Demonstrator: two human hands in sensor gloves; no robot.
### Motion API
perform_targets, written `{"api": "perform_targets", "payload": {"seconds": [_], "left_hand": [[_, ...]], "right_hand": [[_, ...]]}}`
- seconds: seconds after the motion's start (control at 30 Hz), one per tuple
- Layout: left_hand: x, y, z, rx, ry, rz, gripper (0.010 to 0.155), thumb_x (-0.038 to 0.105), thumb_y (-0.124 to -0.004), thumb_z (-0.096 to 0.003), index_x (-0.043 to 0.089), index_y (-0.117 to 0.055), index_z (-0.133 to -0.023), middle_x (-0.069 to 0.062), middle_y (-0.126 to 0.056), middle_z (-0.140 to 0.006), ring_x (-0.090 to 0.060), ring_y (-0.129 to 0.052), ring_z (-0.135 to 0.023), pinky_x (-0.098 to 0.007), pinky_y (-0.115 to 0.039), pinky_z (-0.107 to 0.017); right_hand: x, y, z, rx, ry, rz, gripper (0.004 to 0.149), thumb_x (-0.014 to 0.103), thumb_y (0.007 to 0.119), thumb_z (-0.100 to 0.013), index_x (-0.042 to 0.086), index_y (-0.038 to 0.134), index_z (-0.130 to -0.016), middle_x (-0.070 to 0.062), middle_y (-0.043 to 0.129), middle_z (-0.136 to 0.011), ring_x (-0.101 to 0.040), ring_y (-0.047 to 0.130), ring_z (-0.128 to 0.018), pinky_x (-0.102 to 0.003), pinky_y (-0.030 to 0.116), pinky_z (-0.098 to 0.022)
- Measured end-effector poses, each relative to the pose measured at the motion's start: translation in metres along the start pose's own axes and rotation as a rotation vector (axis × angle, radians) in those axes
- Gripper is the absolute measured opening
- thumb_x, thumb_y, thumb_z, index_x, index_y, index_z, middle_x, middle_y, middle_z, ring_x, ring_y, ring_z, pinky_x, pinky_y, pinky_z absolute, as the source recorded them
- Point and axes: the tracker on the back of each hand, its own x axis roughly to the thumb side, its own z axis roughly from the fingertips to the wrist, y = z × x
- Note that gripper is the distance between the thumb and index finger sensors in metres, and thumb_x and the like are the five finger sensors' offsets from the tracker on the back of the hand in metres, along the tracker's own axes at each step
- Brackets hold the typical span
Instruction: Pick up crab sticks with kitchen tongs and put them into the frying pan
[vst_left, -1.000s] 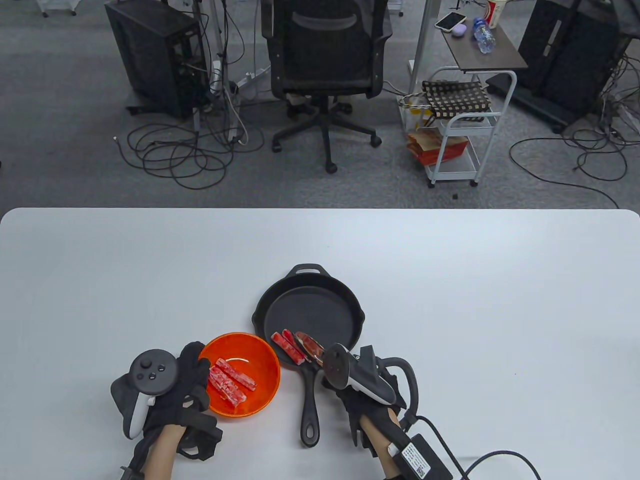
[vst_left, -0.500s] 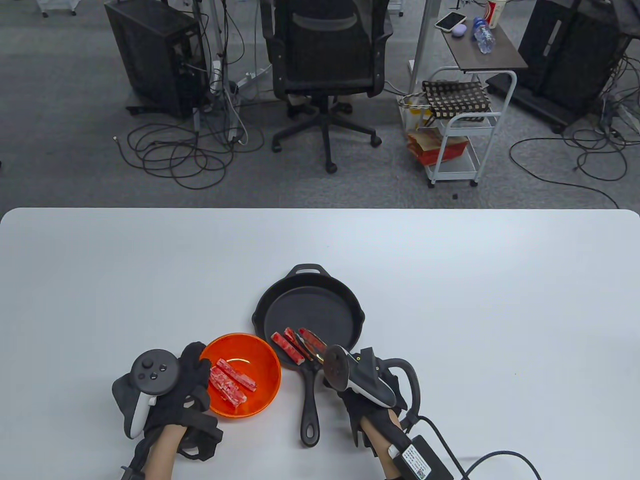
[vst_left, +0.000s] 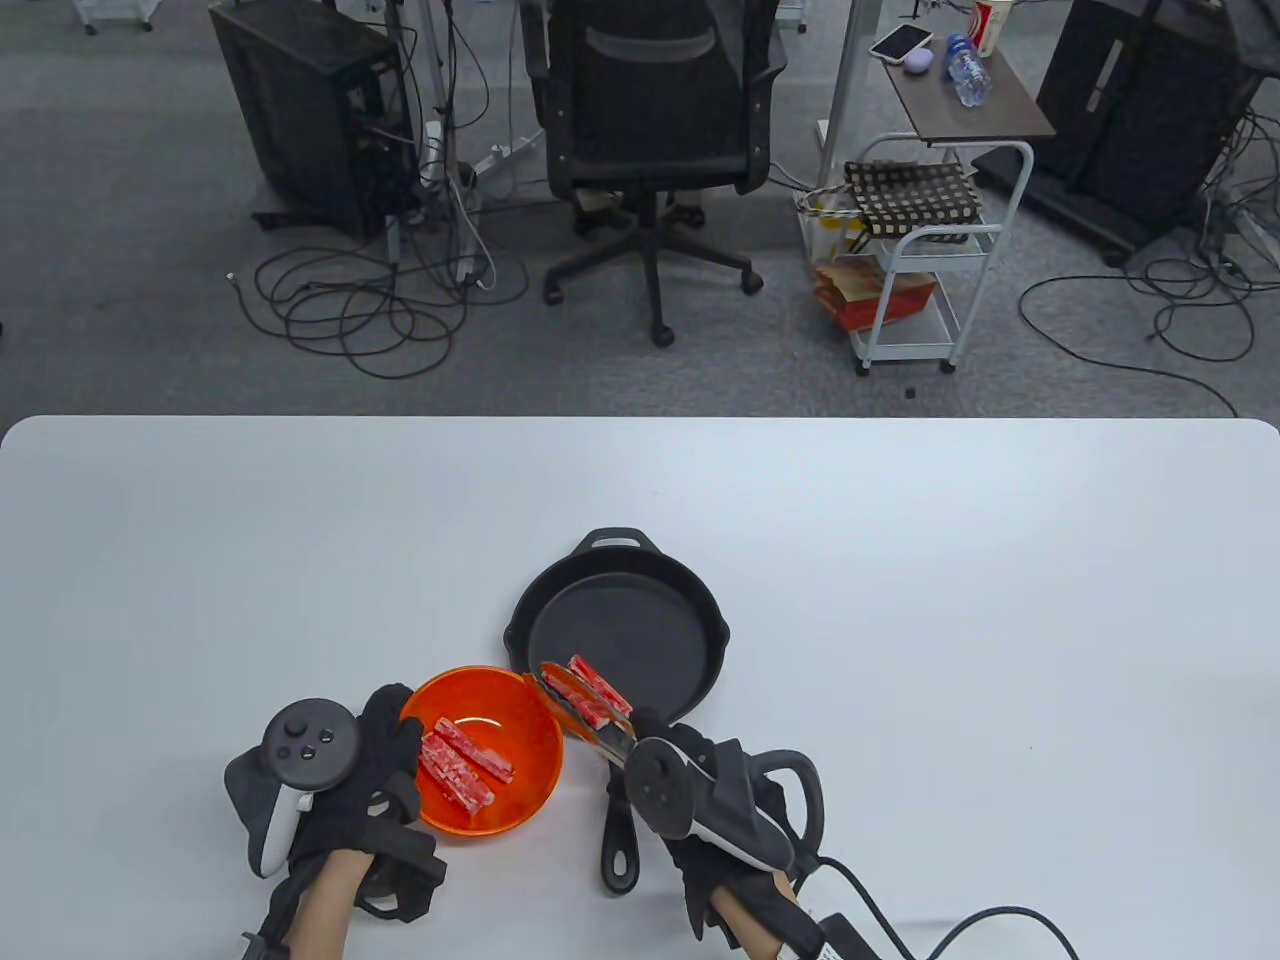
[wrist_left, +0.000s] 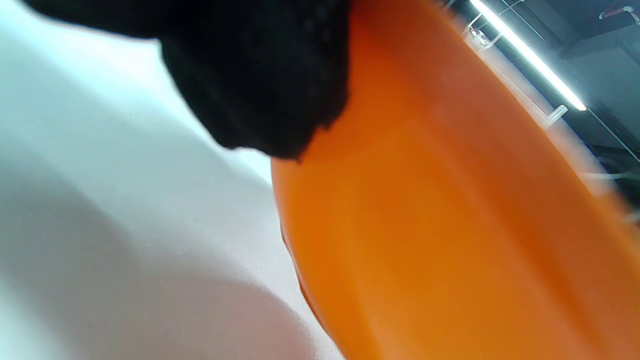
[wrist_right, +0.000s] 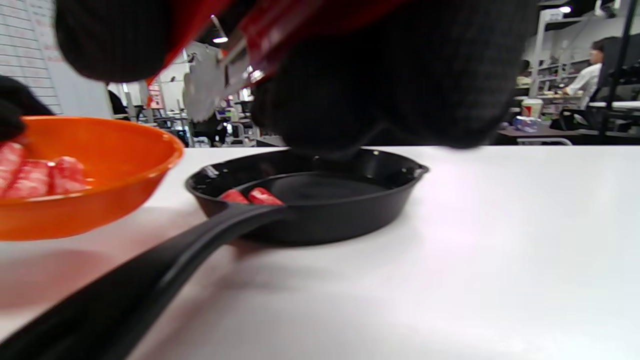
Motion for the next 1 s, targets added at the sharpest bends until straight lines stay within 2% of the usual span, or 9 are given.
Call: {"api": "perform_targets", "payload": {"seconds": [0.37,1.0], "left_hand": [[0.0,0.0,0.0,0.001,-0.003,0.004,0.052,0.032,-0.076,-0.0564,0.014,-0.069,-0.105,-0.018,-0.097,-0.083,-0.017,-0.102,-0.005,-0.026,-0.091,0.0],[0.003,-0.003,0.001,0.0,-0.029,-0.015,0.052,0.032,-0.076,-0.0563,0.015,-0.069,-0.105,-0.018,-0.097,-0.084,-0.017,-0.102,-0.005,-0.026,-0.091,0.0]], "right_hand": [[0.031,0.018,0.001,0.07,-0.118,0.064,0.066,0.052,0.076,-0.049,0.019,0.069,-0.105,-0.011,0.095,-0.077,-0.02,0.104,-0.039,-0.037,0.092,-0.026],[0.042,0.028,-0.003,0.091,-0.151,0.116,0.063,0.051,0.076,-0.048,0.021,0.071,-0.104,-0.01,0.096,-0.076,-0.019,0.105,-0.038,-0.037,0.092,-0.025]]}}
